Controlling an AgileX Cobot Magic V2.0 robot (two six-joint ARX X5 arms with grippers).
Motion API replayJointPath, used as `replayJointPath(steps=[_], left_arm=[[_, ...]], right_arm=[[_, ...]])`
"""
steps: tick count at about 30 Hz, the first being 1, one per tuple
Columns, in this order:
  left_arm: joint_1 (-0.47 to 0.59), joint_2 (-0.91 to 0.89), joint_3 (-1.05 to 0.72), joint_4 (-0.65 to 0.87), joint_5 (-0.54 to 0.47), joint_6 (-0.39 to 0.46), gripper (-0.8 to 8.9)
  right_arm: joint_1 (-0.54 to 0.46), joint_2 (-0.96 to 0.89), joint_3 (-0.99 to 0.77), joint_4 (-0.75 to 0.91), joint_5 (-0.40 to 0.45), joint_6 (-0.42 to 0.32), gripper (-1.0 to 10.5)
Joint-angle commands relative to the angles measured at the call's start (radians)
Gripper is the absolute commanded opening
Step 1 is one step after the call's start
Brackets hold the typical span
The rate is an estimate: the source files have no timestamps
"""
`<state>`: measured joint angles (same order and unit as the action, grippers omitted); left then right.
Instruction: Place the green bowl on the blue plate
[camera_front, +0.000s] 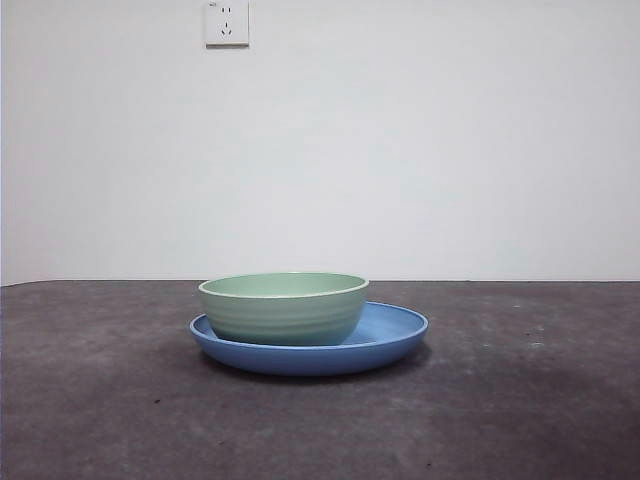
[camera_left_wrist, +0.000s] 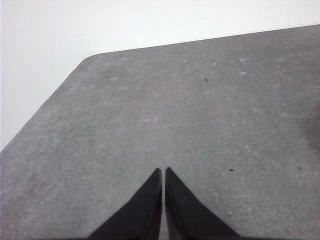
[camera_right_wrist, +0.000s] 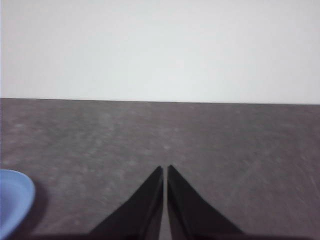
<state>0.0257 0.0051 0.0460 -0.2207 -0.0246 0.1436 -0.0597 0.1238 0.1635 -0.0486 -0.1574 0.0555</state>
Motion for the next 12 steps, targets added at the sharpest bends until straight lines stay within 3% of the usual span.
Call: replayJointPath(steps=[1, 12], left_arm=[[0.001, -0.002, -0.015, -0.019, -0.002, -0.003, 0.1], [0.001, -0.002, -0.015, -0.019, -0.002, -0.003, 0.1]], right_arm=[[-0.002, -0.057, -0.046, 0.012, 0.03, -0.008, 0.1], [-0.002, -0.12, -0.153, -0.051, 0.035, -0.003, 0.1]])
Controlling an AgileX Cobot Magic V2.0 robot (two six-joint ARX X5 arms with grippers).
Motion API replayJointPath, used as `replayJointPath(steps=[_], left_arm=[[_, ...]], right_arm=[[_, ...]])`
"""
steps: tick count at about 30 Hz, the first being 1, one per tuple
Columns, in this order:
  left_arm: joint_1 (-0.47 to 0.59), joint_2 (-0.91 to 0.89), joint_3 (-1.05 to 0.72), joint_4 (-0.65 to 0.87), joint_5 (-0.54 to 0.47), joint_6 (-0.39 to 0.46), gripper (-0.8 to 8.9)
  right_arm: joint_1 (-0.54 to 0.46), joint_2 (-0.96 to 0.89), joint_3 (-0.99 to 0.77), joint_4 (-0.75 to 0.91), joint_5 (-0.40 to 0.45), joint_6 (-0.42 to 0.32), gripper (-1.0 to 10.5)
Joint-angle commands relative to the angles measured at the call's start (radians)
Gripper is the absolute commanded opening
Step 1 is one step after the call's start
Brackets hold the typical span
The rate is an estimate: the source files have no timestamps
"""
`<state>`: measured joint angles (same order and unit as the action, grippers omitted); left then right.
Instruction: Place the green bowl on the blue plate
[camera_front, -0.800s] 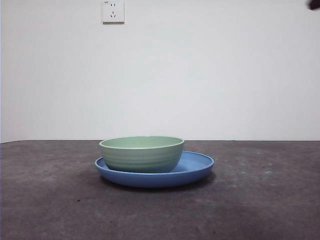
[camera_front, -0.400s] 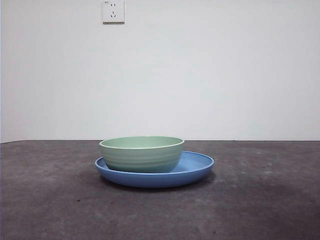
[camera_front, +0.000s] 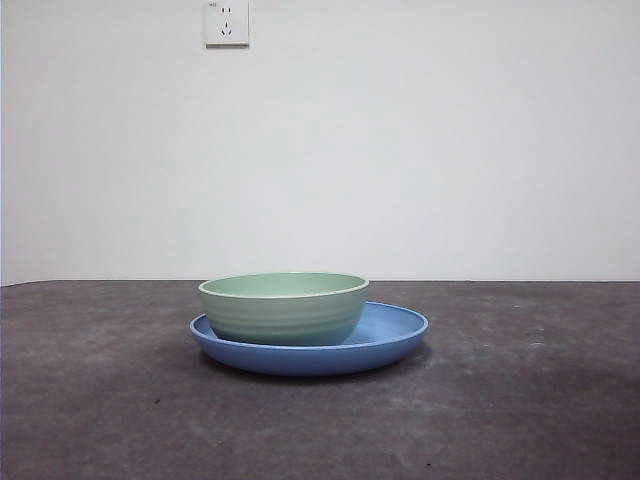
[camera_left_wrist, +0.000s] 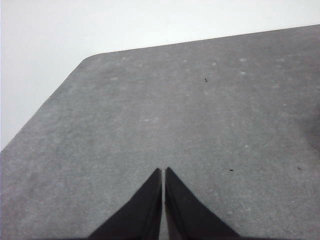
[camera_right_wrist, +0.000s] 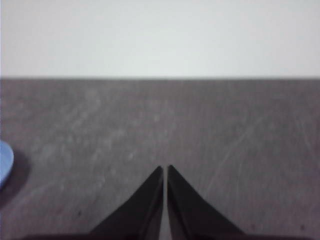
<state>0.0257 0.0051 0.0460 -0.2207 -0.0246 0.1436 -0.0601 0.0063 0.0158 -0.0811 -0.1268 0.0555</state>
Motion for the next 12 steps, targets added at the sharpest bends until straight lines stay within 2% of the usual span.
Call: replayJointPath(steps=[1, 4, 7, 12], left_arm=[[0.001, -0.002, -0.015, -0.019, -0.002, -0.003, 0.1], [0.001, -0.002, -0.015, -0.019, -0.002, -0.003, 0.1], [0.001, -0.002, -0.015, -0.019, -0.002, -0.003, 0.1], [0.001, -0.002, -0.015, -0.019, -0.002, -0.003, 0.1]], right_arm=[[-0.001, -0.003, -0.005, -0.039, 0.004, -0.003, 0.1], [-0.001, -0.003, -0.005, -0.095, 0.006, -0.003, 0.1], [-0.001, -0.003, -0.005, -0.085, -0.006, 0.021, 0.1], [-0.001, -0.003, -0.004, -0.076, -0.003, 0.019, 0.1]])
